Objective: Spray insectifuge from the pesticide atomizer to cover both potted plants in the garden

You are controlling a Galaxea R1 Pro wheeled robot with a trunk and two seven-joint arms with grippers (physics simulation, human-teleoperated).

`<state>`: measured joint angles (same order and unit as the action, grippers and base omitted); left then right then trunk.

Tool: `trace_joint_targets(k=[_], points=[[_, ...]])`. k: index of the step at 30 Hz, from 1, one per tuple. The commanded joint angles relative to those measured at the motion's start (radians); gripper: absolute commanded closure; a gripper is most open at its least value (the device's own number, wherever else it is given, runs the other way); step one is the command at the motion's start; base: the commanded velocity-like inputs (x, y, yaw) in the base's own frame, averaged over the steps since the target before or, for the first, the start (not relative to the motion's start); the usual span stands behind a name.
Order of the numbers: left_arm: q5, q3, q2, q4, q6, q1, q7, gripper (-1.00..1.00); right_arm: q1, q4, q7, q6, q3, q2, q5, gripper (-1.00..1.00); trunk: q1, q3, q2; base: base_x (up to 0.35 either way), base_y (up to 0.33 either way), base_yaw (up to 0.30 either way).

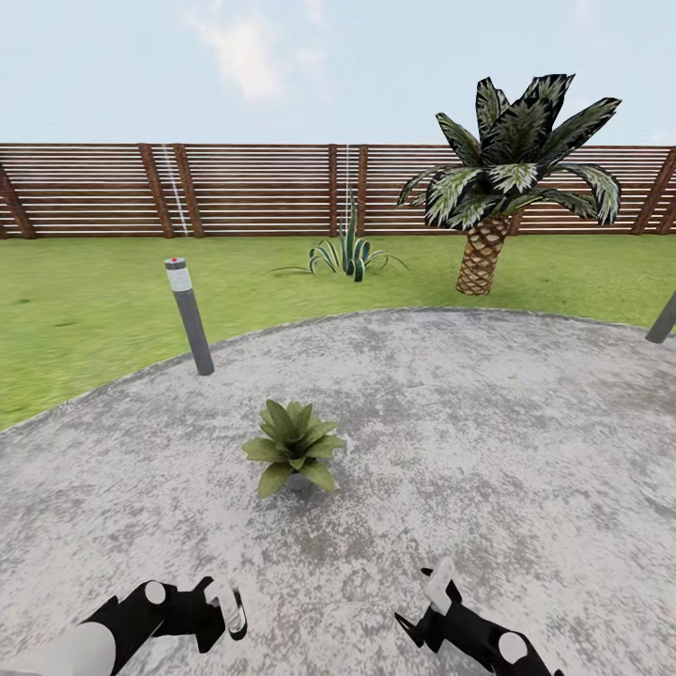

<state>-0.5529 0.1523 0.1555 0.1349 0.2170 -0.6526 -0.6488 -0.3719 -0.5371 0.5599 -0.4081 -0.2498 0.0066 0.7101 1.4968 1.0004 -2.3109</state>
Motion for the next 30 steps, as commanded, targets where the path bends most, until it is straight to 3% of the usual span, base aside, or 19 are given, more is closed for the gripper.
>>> trace_joint_targets(k=[1, 7, 9, 10, 11, 12, 15, 17, 21, 22, 26, 28, 30], points=[[0.0, 0.007, 0.001, 0.001, 0.005, -0.001, -0.002, 1.0, -0.001, 0.0, 0.007, -0.006, -0.008, 0.001, 0.008, -1.0, 0.0, 0.001, 0.0, 0.0, 0.0, 0.0], [-0.001, 0.008, 0.0, 0.002, 0.005, -0.001, -0.008, 1.0, -0.001, -0.001, 0.035, -0.006, -0.008, 0.002, 0.008, -1.0, 0.0, 0.001, 0.0, 0.0, 0.0, 0.0], [-0.004, 0.008, -0.001, 0.003, 0.005, -0.001, -0.011, 1.0, -0.001, -0.001, 0.045, -0.006, -0.008, 0.018, 0.009, -1.0, 0.0, 0.001, 0.0, 0.0, 0.0, 0.0], [-0.057, 0.007, -0.011, 0.002, 0.003, -0.001, -0.012, 1.0, -0.002, -0.003, 0.051, -0.006, -0.006, 0.038, 0.009, -1.0, 0.0, 0.001, 0.0, 0.0, 0.0, 0.0], [-0.08, 0.006, -0.015, 0.002, -0.003, -0.001, -0.012, 1.0, -0.002, -0.004, 0.051, -0.006, 0.008, 0.05, 0.009, -1.0, 0.0, 0.001, 0.0, 0.0, 0.0, 0.0], [-0.095, 0.005, -0.018, 0.003, -0.02, -0.001, -0.013, 1.0, -0.002, -0.004, 0.052, -0.005, 0.047, 0.064, 0.009, -1.0, 0.0, 0.001, 0.0, 0.0, 0.0, 0.0], [-0.11, 0.006, -0.03, 0.004, -0.062, -0.001, -0.015, 1.0, -0.002, -0.006, 0.051, -0.005, 0.195, 0.081, 0.007, -1.0, 0.0, 0.001, 0.0, 0.0, 0.0, 0.0], [-0.118, 0.007, -0.036, 0.004, -0.067, -0.002, -0.026, 1.0, -0.002, -0.007, 0.051, -0.005, 0.225, 0.09, 0.006, -1.0, 0.0, 0.001, 0.0, 0.0, 0.0, 0.0], [-0.151, 0.007, -0.04, 0.057, -0.074, -0.001, -0.1, 1.0, -0.002, -0.006, 0.062, -0.005, 0.239, 0.109, 0.006, -1.0, 0.0, 0.001, 0.0, 0.0, 0.0, 0.0], [-0.157, 0.007, -0.04, 0.066, -0.074, -0.001, -0.112, 1.0, -0.002, -0.007, 0.073, -0.005, 0.24, 0.113, 0.007, 1.0, 0.0, 0.001, 0.0, 0.0, 0.0, 0.0], [-0.167, 0.009, -0.042, 0.083, -0.095, -0.001, -0.132, 1.0, -0.005, -0.023, 0.117, 0.012, 0.242, 0.12, 0.007, 1.0, 0.0, 0.001, 0.0, 0.0, 0.0, 0.0], [-0.168, 0.013, -0.042, 0.084, -0.101, -0.001, -0.134, 1.0, -0.008, -0.041, 0.125, 0.066, 0.242, 0.122, 0.006, 1.0, 0.0, 0.001, 0.0, 0.0, 0.0, 0.0], [-0.168, 0.04, -0.042, 0.084, -0.105, -0.001, -0.135, 1.0, -0.009, -0.065, 0.149, 0.147, 0.242, 0.134, 0.005, 1.0, 0.0, 0.001, 0.0, 0.0, 0.0, 0.0]])
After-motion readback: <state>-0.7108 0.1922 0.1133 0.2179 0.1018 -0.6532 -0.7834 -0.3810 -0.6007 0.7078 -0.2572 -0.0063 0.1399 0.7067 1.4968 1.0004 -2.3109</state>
